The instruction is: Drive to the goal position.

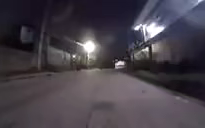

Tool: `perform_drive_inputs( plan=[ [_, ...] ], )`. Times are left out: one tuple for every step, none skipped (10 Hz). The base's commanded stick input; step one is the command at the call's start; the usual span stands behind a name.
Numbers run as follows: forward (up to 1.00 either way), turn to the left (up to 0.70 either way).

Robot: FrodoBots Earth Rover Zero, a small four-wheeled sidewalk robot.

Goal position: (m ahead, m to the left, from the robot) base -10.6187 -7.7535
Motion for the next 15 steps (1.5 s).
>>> perform_drive_inputs(
  plan=[
    [0.70,0.00],
    [0.70,0.00],
    [0.70,0.00],
    [0.70,0.00],
    [0.70,0.00],
    [0.70,0.00],
    [0.70,0.00],
    [0.70,0.00],
    [0.70,0.00],
    [0.70,0.00],
    [0.70,-0.16],
    [0.70,-0.35],
    [0.70,-0.35],
    [0.70,-0.35],
    [0.70,-0.35]
  ],
)
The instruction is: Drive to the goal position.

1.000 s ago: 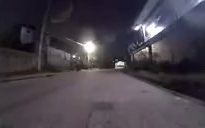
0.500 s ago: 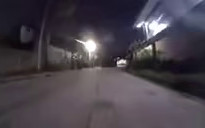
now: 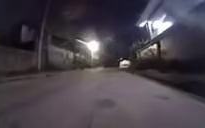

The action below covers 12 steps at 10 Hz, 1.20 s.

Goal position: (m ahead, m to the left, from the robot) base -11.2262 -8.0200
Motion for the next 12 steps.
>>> perform_drive_inputs(
  plan=[
    [0.70,-0.35],
    [0.70,-0.35],
    [0.70,-0.35],
    [0.70,-0.35],
    [0.70,-0.35],
    [0.70,-0.35],
    [0.70,-0.35],
    [0.70,-0.35],
    [0.70,-0.35],
    [0.70,-0.35],
    [0.70,-0.30],
    [0.70,-0.25]
  ],
)
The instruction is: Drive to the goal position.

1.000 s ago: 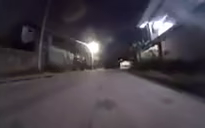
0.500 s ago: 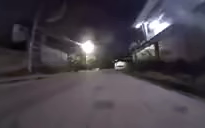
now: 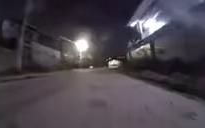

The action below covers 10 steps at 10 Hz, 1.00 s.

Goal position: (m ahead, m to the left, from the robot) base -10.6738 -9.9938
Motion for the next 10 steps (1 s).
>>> perform_drive_inputs(
  plan=[
    [0.70,-0.20],
    [0.70,-0.14],
    [0.70,-0.09],
    [0.70,-0.04],
    [0.70,0.00],
    [0.70,0.00],
    [0.70,0.00],
    [0.70,0.00],
    [0.70,0.00],
    [0.70,0.00]
  ],
)
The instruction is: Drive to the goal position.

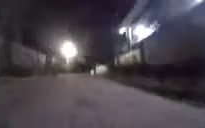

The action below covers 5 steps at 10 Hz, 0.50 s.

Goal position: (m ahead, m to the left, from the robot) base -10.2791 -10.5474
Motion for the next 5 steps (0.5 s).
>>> perform_drive_inputs(
  plan=[
    [0.70,0.00],
    [0.70,0.00],
    [0.70,0.00],
    [0.70,0.00],
    [0.70,0.00]
  ],
)
